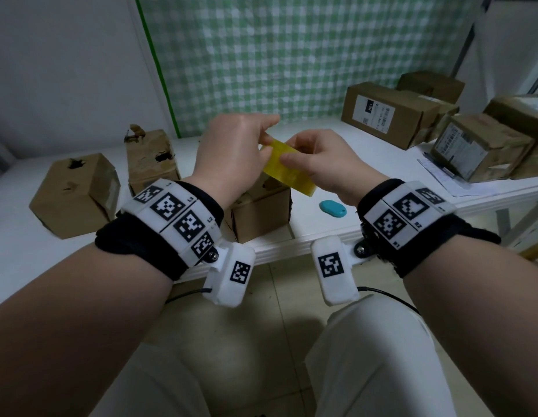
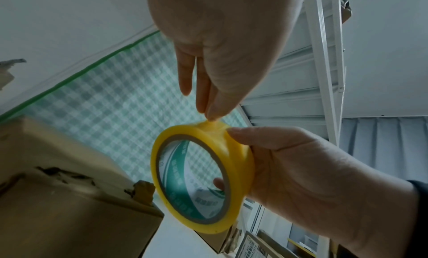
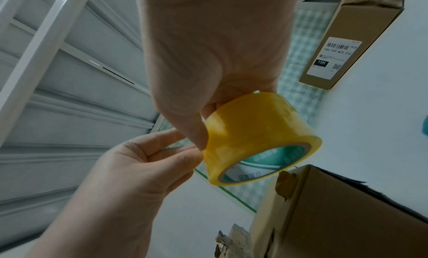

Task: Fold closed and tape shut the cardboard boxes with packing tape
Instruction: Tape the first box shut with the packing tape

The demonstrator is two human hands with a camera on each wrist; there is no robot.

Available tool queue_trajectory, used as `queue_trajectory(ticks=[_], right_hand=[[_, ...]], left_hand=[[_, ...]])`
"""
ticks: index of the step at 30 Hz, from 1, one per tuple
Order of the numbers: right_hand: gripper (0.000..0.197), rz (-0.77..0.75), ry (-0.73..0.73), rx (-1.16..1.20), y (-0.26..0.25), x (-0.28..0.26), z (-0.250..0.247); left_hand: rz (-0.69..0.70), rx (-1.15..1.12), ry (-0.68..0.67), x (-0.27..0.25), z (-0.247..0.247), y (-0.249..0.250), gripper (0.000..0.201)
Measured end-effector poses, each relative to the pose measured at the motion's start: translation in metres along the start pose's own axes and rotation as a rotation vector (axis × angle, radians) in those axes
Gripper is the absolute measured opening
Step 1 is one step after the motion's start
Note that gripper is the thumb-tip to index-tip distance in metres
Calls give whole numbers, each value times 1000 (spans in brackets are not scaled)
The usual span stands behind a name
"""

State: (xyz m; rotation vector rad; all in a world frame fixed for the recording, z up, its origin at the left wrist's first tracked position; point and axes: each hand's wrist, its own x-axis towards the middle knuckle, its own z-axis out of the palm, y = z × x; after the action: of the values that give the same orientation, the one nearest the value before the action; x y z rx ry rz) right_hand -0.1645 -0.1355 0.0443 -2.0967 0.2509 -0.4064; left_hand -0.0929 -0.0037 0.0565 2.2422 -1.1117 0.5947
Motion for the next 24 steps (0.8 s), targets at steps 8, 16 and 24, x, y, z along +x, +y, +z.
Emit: queue_trajectory(ticks=[8,16,24], right_hand=[[17,-55,-25,-150,-3,-1,-1],[15,-52,-51,-158,-5,-2,-3],[15,-5,-9,-136,-1,-1,0]], left_hand=[[-5,-69,-35,5,0,-3,18],[-54,-228,-206,12,-3,-6,22],[-120,-413,-259,8,-2,-8,23]])
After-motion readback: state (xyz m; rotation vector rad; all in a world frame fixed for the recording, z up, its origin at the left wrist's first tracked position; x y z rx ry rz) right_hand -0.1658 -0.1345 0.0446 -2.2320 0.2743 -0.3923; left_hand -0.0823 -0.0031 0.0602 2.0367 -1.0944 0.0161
